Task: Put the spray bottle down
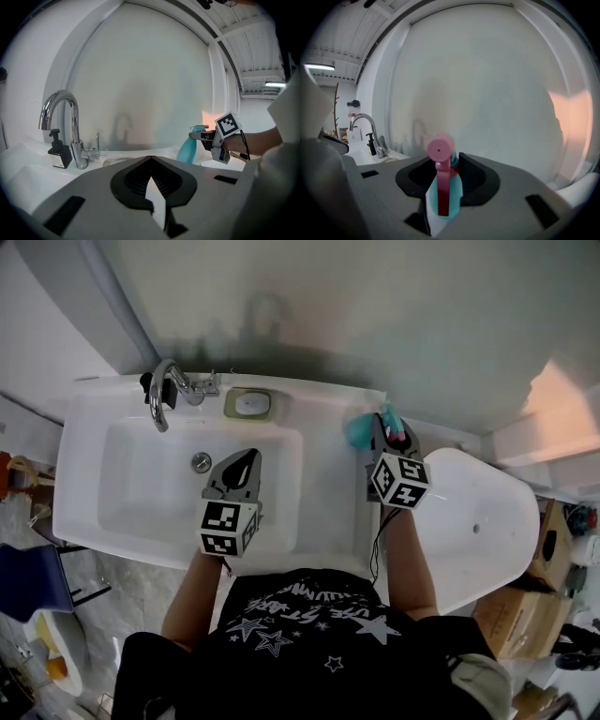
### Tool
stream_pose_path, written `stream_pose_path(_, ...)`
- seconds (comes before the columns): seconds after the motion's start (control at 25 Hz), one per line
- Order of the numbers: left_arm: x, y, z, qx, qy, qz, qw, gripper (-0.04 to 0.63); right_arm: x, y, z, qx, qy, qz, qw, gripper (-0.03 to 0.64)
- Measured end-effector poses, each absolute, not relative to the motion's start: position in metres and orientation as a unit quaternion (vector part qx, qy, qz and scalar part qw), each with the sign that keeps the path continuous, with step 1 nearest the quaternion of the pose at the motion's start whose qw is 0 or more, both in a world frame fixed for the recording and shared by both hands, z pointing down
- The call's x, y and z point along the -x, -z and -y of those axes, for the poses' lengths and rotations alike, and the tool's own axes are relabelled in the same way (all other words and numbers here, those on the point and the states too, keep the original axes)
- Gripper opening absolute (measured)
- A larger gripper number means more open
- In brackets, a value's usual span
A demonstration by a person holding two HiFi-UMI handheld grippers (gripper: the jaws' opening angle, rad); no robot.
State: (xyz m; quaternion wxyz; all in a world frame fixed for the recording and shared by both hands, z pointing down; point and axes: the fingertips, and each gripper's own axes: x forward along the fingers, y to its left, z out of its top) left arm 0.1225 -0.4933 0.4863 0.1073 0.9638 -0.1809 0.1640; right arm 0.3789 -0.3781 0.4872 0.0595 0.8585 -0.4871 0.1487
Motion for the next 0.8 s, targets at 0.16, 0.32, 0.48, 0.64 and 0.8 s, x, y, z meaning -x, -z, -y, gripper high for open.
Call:
stream_pose_path(0.16,-0.128,-0.492,0.502,-0.962,-0.166,0.184,0.117,0.015,-0.389,-0.494,0.391,-0.859,-0.152,0.484,0.060,0.149)
stream_pose_path(0.32,-0.129,-0.503,0.512,-0.959,-0.173,0.186,0.122,0.015,-0.397,-0.501,0.405,-0.859,-0.150,0.484,0.070,0.149)
stream_pose_path(0.48,-0.130,-0.513,0.517,-0.957,-0.181,0.190,0.127,0.015,-0.404,-0.509,0.417,-0.857,-0.150,0.487,0.078,0.149)
stream_pose_path(0.64,-0.134,-0.517,0.517,-0.955,-0.186,0.192,0.129,0.015,-0.410,-0.513,0.425,-0.853,-0.149,0.493,0.082,0.149)
stream_pose_path(0.8,-0.136,-0.522,0.517,-0.954,-0.190,0.194,0.129,0.015,-0.406,-0.522,0.434,-0.847,-0.151,0.501,0.091,0.149)
